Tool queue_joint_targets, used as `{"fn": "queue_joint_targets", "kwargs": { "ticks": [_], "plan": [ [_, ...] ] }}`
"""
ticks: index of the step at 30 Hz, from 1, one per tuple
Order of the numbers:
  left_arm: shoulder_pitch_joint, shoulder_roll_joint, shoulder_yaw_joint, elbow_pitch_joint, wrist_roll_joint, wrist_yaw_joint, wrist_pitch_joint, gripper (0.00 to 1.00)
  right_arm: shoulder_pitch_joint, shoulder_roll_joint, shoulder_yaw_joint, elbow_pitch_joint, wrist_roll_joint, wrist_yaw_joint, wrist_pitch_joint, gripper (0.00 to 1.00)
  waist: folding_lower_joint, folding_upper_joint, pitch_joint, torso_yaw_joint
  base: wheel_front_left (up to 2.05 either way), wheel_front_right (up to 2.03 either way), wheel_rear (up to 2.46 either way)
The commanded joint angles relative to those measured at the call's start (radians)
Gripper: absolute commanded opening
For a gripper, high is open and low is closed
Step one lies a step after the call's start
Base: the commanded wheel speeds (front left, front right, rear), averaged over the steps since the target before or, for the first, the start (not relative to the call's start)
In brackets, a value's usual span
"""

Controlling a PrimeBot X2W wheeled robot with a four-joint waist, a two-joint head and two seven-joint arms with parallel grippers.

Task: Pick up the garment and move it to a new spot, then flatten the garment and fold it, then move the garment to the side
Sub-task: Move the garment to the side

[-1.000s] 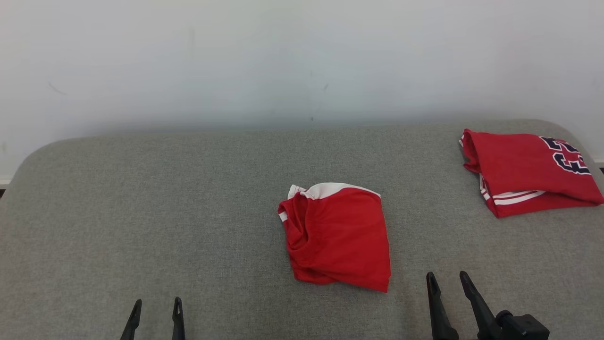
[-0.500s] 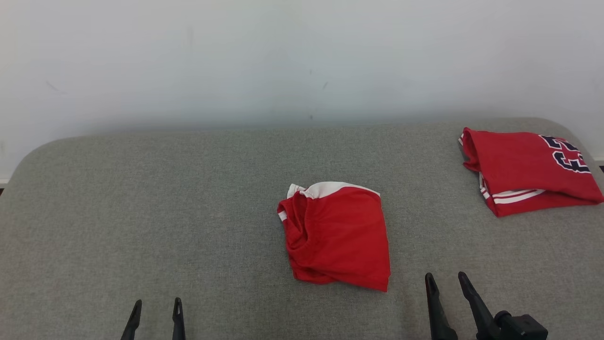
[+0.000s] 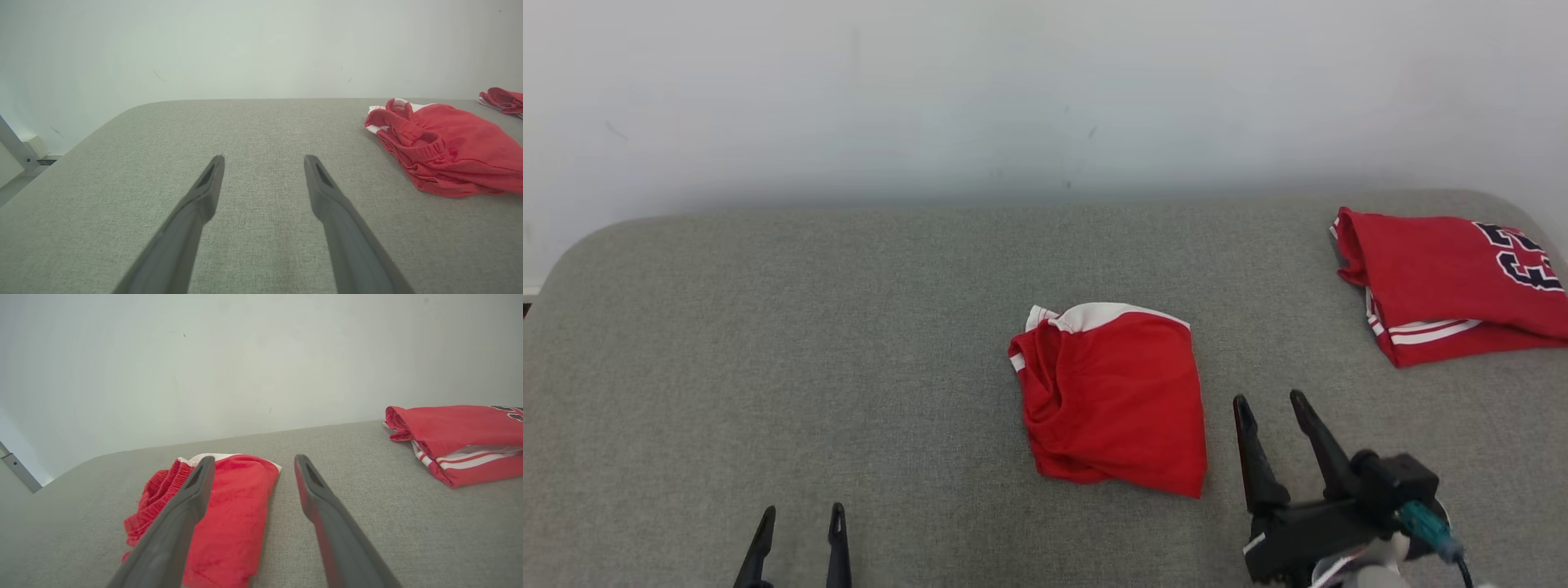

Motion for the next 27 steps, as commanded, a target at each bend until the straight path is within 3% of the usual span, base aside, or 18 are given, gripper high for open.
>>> {"fn": "queue_joint_targets", "kwargs": {
  "ticks": [1, 13, 25, 26, 27],
  "plan": [
    [-0.015, -0.001, -0.006, -0.003, -0.014, 0.000, -0.003, 1.00, -0.049, -0.012, 0.008, 0.037, -0.007, 0.000, 0.000, 1.00, 0.0000, 0.0000, 0.022, 0.011, 0.00, 0.00, 0.00],
    [-0.092, -0.001, -0.072, 0.008, -0.041, 0.017, -0.003, 1.00, -0.444, -0.046, 0.031, 0.522, 0.005, 0.000, 0.018, 1.00, 0.0000, 0.0000, 0.138, 0.097, 0.00, 0.00, 0.00],
    [-0.133, -0.001, -0.098, 0.016, -0.052, 0.025, -0.003, 1.00, -0.542, -0.014, 0.067, 0.849, 0.046, 0.000, 0.046, 1.00, 0.0000, 0.0000, 0.163, 0.129, 0.00, 0.00, 0.00],
    [-0.131, -0.001, -0.099, 0.017, -0.053, 0.027, -0.003, 1.00, -0.539, -0.008, 0.077, 0.857, 0.053, 0.001, 0.046, 0.71, 0.0000, 0.0000, 0.159, 0.127, 0.00, 0.00, 0.00],
    [-0.125, -0.001, -0.099, 0.018, -0.055, 0.028, -0.003, 1.00, -0.537, -0.001, 0.102, 0.868, 0.068, 0.001, 0.046, 0.00, 0.0000, 0.0000, 0.154, 0.124, 0.00, 0.00, 0.00]
  ]
}}
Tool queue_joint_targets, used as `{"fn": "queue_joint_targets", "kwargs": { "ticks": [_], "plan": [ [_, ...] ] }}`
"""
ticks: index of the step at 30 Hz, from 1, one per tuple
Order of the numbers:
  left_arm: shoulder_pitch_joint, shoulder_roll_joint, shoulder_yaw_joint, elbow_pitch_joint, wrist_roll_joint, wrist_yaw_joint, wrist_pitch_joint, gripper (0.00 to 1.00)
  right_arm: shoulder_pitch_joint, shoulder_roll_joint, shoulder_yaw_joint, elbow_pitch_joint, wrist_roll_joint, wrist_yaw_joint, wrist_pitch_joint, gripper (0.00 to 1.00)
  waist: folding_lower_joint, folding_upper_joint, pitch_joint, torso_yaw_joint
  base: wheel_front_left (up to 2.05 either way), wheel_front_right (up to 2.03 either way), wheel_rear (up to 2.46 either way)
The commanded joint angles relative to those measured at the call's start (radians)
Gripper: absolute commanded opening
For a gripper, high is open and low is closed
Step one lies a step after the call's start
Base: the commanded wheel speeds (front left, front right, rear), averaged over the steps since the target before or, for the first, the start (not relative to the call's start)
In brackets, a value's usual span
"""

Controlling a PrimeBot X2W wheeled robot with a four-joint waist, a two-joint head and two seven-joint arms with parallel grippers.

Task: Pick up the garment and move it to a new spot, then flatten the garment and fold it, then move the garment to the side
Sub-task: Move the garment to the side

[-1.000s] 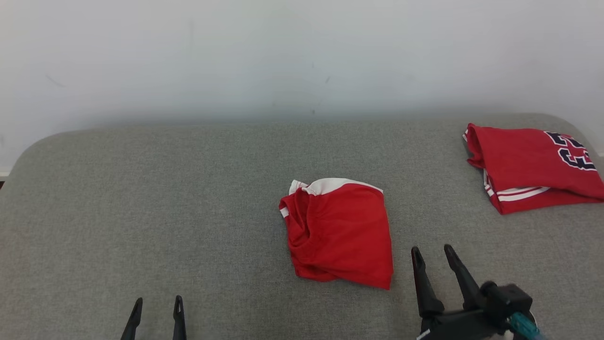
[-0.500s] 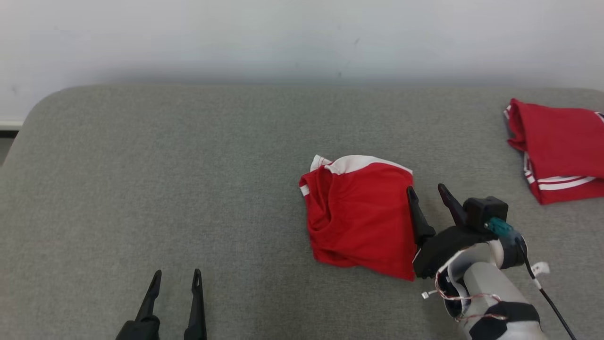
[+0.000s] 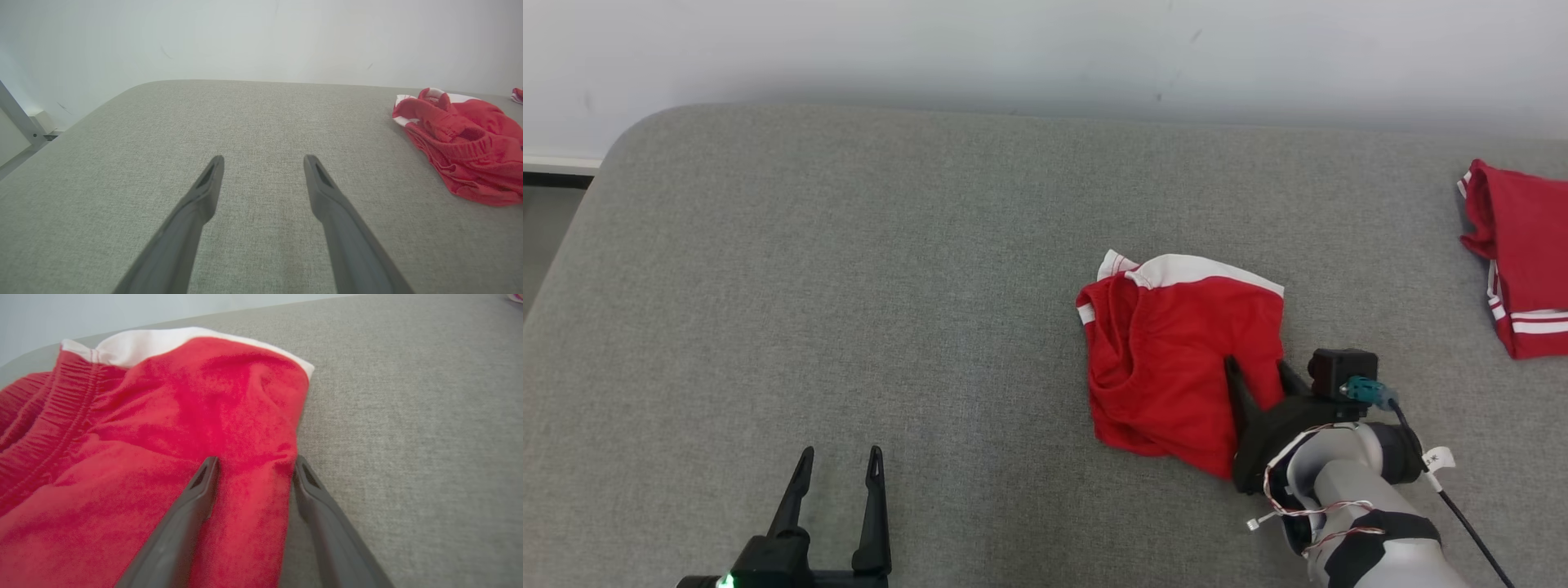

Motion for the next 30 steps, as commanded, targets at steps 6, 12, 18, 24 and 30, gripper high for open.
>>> {"fn": "queue_joint_targets", "kwargs": {
  "ticks": [6, 12, 18, 24, 30],
  "plan": [
    [0.004, -0.001, 0.005, 0.000, -0.001, 0.002, -0.003, 1.00, -0.014, 0.000, 0.084, 0.018, 0.032, 0.002, 0.011, 0.00, -0.0001, -0.0001, -0.013, -0.022, 0.00, 0.00, 0.00],
    [0.009, -0.001, 0.010, -0.015, 0.015, -0.008, -0.003, 1.00, -0.108, -0.085, 0.217, -0.010, 0.039, 0.002, 0.065, 0.00, -0.0001, -0.0001, 0.008, -0.071, 0.00, 0.00, 0.00],
    [-0.025, -0.001, 0.007, -0.029, 0.019, -0.015, -0.003, 1.00, -0.213, -0.215, 0.374, -0.078, 0.097, 0.002, 0.162, 0.00, -0.0001, -0.0001, 0.058, -0.117, 0.00, 0.00, 0.00],
    [-0.068, -0.001, 0.002, -0.050, 0.038, -0.023, -0.003, 1.00, -0.320, -0.361, 0.496, -0.154, 0.186, 0.002, 0.238, 0.00, -0.0001, -0.0001, 0.120, -0.151, 0.00, 0.00, 0.00],
    [-0.112, -0.001, 0.002, -0.094, 0.058, -0.032, -0.003, 1.00, -0.427, -0.518, 0.599, -0.214, 0.253, 0.002, 0.290, 0.00, -0.0001, -0.0001, 0.192, -0.166, 0.00, 0.00, 0.00]
  ]
}}
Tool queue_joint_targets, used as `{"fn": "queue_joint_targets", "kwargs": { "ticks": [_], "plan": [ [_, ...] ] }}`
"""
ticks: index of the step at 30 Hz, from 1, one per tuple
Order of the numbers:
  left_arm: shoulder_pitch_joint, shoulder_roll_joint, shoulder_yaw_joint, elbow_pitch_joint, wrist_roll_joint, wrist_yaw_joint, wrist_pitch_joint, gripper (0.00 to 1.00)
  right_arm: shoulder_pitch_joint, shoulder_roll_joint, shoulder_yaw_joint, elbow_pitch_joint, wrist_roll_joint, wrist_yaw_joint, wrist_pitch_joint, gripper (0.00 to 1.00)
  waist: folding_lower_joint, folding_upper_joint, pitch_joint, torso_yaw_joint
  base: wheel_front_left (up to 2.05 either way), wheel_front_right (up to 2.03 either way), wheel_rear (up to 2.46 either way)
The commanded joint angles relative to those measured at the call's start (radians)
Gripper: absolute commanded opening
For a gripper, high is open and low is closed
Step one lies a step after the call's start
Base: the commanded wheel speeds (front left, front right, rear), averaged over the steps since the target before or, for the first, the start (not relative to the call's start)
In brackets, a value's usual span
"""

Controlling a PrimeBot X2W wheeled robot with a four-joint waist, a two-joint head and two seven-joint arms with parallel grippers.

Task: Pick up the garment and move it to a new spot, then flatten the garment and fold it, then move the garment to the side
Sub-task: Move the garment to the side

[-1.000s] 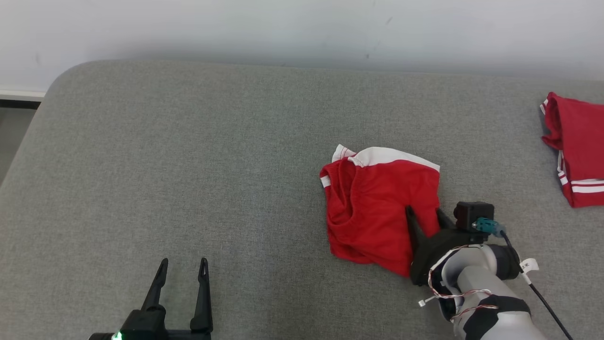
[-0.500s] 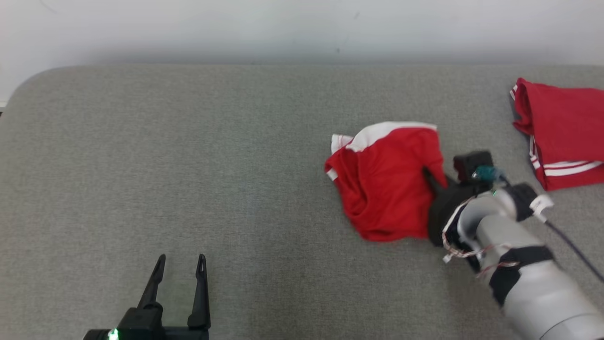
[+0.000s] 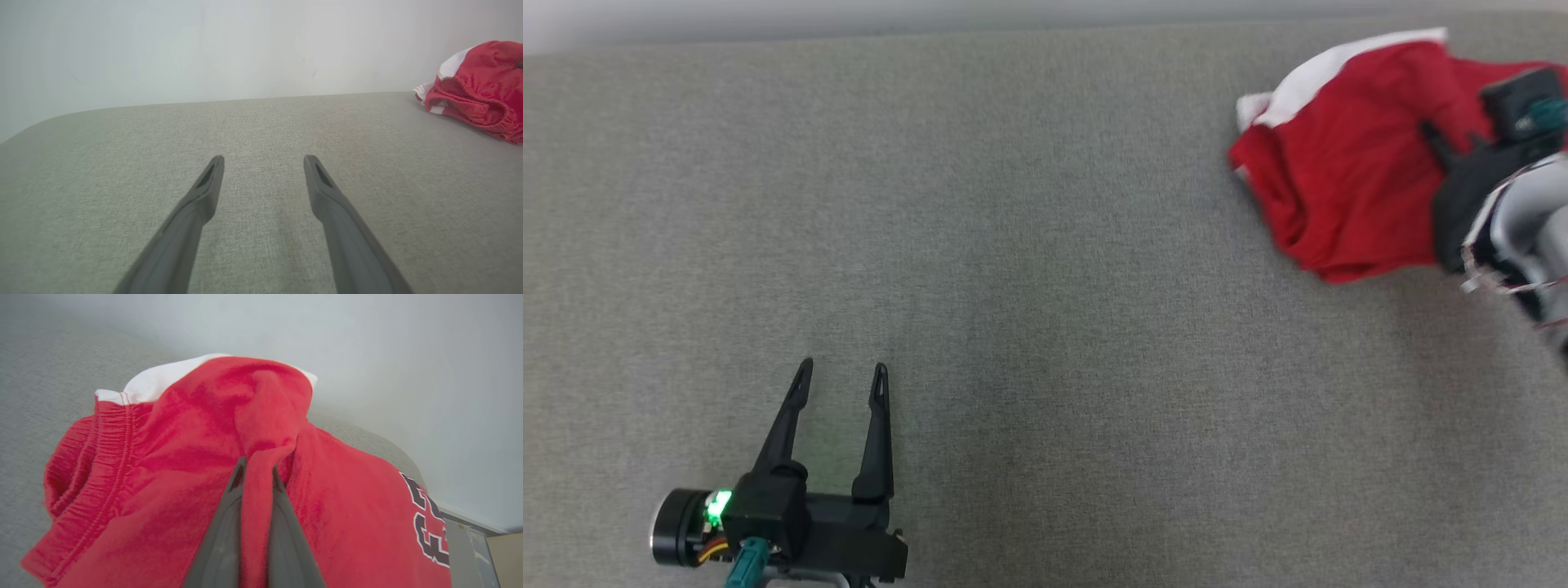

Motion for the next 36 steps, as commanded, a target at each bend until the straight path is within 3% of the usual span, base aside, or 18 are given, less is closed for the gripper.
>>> {"fn": "queue_joint_targets", "kwargs": {
  "ticks": [1, 16, 27, 35, 36],
  "plan": [
    [-0.019, -0.001, 0.000, -0.010, 0.005, -0.001, -0.003, 1.00, -0.020, -0.025, 0.013, -0.007, 0.013, 0.002, 0.007, 0.00, -0.0001, -0.0002, 0.051, -0.021, 0.00, 0.00, 0.00],
    [-0.080, 0.018, -0.008, -0.167, 0.059, -0.025, -0.003, 1.00, -0.211, -0.294, 0.179, -0.067, 0.088, 0.001, 0.076, 0.00, -0.0001, -0.0002, 0.186, -0.067, 0.00, 0.00, 0.00],
    [-0.103, 0.034, -0.031, -0.233, 0.074, -0.024, -0.003, 1.00, -0.316, -0.362, 0.270, -0.033, 0.021, 0.001, 0.052, 0.00, -0.0001, -0.0002, 0.240, -0.077, 0.00, 0.00, 0.00],
    [-0.105, 0.042, -0.036, -0.257, 0.073, -0.013, -0.003, 1.00, -0.384, -0.351, 0.316, 0.029, -0.010, 0.001, 0.041, 0.00, -0.0001, -0.0002, 0.261, -0.074, 0.00, 0.00, 0.00],
    [-0.106, 0.042, -0.038, -0.258, 0.073, -0.012, -0.003, 1.00, -0.389, -0.350, 0.320, 0.036, -0.014, 0.001, 0.039, 0.08, -0.0001, -0.0002, 0.263, -0.073, 0.00, 0.00, 0.00]
  ]
}}
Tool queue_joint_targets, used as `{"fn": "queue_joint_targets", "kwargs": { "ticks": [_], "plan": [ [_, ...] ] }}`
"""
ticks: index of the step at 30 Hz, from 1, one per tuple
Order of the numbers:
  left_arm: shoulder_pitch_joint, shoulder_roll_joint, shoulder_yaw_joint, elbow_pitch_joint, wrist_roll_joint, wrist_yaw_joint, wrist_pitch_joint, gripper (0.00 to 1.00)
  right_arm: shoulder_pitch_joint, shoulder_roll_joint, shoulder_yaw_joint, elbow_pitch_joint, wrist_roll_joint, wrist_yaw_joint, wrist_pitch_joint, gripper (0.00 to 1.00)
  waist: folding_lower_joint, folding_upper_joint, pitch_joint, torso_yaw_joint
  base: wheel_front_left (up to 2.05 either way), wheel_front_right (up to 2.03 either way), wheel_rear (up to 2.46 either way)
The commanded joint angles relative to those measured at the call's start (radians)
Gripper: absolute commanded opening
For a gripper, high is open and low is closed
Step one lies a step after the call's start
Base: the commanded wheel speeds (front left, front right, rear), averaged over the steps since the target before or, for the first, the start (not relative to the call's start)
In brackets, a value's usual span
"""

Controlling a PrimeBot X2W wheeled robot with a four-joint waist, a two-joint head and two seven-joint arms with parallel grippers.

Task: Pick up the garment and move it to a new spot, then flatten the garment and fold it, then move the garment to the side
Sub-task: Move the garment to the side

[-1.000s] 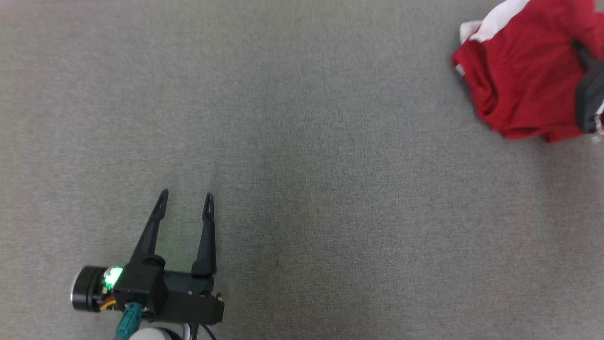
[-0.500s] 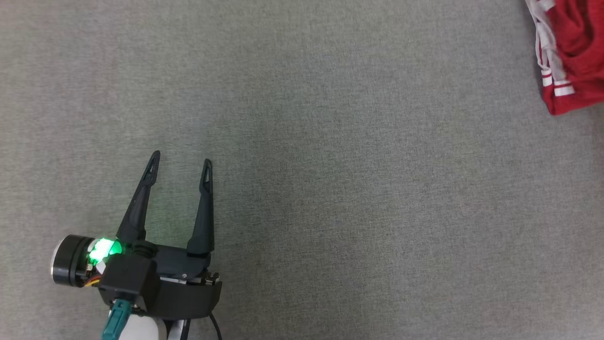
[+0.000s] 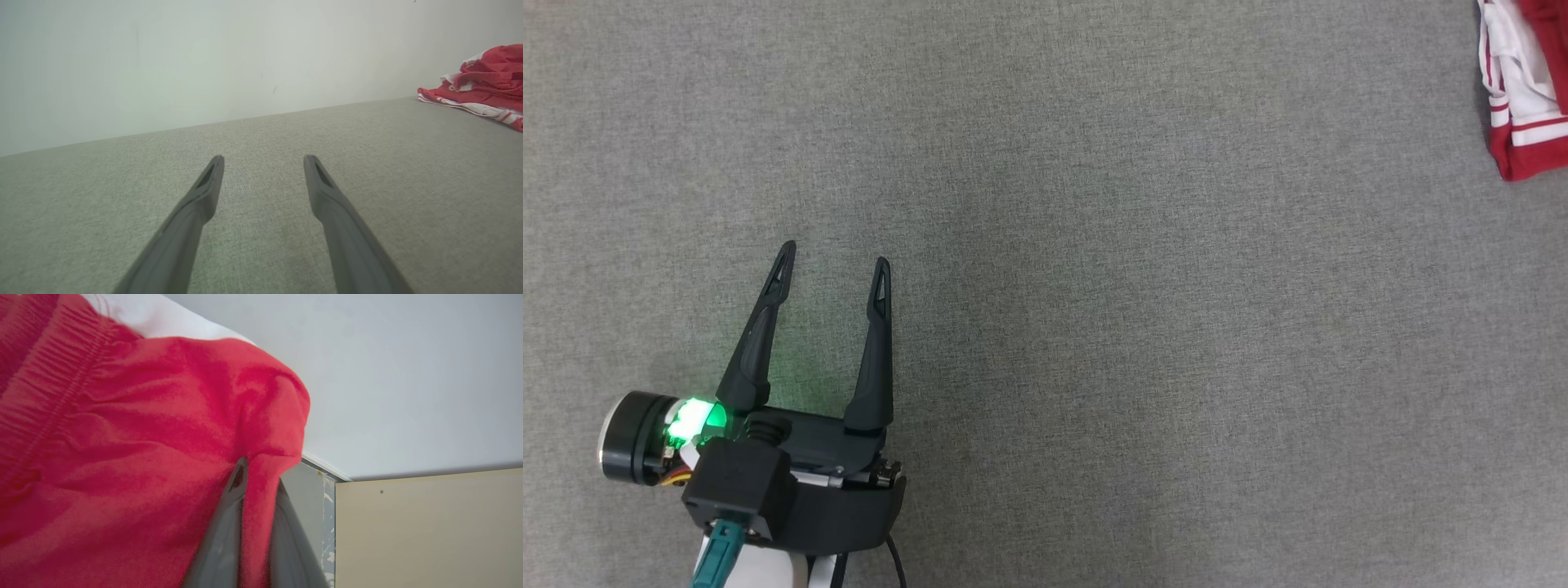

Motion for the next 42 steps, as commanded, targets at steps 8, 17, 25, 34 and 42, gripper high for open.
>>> {"fn": "queue_joint_targets", "kwargs": {
  "ticks": [8, 17, 25, 34, 42],
  "plan": [
    [-0.002, 0.007, 0.001, -0.011, -0.006, 0.016, -0.003, 1.00, -0.060, 0.030, 0.015, 0.069, -0.046, 0.000, -0.039, 1.00, -0.0001, -0.0001, -0.001, 0.001, 0.00, 0.00, 0.00],
    [0.044, 0.000, 0.030, 0.036, -0.034, 0.033, -0.003, 1.00, -0.071, 0.140, -0.043, 0.089, -0.072, 0.000, -0.234, 1.00, -0.0001, -0.0001, -0.104, -0.004, 0.00, 0.00, 0.00],
    [0.134, -0.011, 0.078, 0.071, -0.054, 0.051, -0.003, 1.00, 0.064, 0.271, -0.208, 0.110, -0.015, 0.000, -0.365, 1.00, -0.0001, -0.0001, -0.250, 0.012, 0.00, 0.00, 0.00],
    [0.244, -0.021, 0.114, 0.104, -0.063, 0.055, -0.003, 1.00, 0.430, 0.369, -0.658, -0.137, -0.112, 0.000, -0.367, 1.00, -0.0001, -0.0001, -0.399, 0.024, 0.00, 0.00, 0.00],
    [0.299, -0.029, 0.116, 0.148, -0.064, 0.057, -0.003, 1.00, 0.873, 0.556, -0.996, -0.431, -0.294, 0.000, -0.367, 1.00, -0.0001, -0.0001, -0.490, 0.030, 0.00, 0.00, 0.00]
  ]
}}
